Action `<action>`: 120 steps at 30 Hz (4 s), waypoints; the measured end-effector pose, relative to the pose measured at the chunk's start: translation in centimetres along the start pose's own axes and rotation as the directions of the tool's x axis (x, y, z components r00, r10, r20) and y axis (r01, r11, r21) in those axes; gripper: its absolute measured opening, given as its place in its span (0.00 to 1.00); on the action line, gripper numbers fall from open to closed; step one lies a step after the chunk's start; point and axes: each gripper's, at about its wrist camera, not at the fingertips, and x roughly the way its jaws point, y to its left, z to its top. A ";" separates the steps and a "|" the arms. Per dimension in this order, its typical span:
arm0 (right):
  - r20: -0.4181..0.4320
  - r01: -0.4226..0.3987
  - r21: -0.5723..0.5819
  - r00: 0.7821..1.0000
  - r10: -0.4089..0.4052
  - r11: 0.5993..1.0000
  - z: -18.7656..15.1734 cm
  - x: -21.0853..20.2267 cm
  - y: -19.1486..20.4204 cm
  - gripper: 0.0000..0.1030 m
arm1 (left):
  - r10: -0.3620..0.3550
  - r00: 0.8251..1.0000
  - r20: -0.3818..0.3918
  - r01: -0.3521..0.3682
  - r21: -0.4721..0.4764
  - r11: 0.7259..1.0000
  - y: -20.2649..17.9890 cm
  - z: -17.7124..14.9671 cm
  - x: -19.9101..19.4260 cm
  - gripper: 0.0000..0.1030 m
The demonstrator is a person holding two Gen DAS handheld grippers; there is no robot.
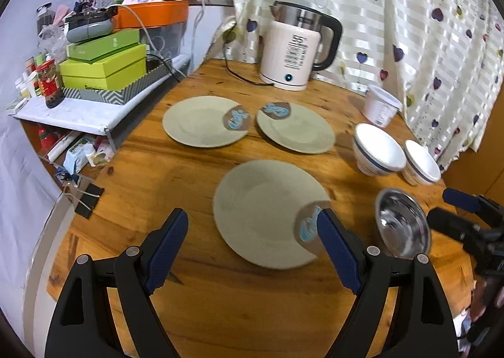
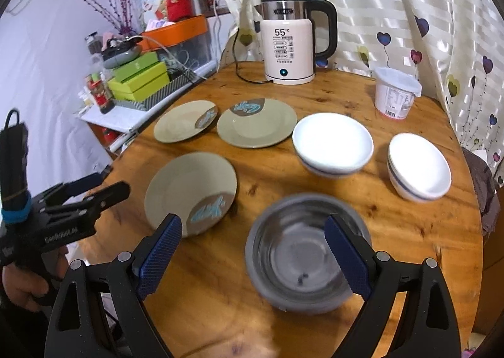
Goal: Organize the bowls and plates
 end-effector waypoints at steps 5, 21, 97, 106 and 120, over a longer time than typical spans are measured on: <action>0.000 -0.008 -0.026 1.000 0.008 1.000 2.6 1.7 0.7 0.88 | 0.026 1.000 0.009 -0.026 -0.032 0.999 2.0 1.2 1.2 0.82; -0.097 -0.142 -0.124 0.987 0.131 0.982 11.6 11.0 5.5 0.64 | 0.034 0.999 0.013 -0.031 -0.163 0.986 8.8 6.0 6.8 0.78; -0.310 -0.289 -0.106 0.919 0.244 0.952 19.2 29.4 7.6 0.20 | -0.046 0.995 -0.085 0.015 -0.337 0.941 13.3 9.8 14.7 0.34; -0.283 -0.271 -0.100 0.930 0.234 0.957 18.1 23.8 7.6 0.20 | -0.053 0.997 -0.060 0.032 -0.297 0.954 11.2 9.2 10.2 0.34; -0.267 -0.218 -0.032 0.942 0.201 0.975 11.2 16.6 5.3 0.20 | -0.089 0.992 -0.091 0.067 -0.219 0.973 6.5 4.4 5.8 0.34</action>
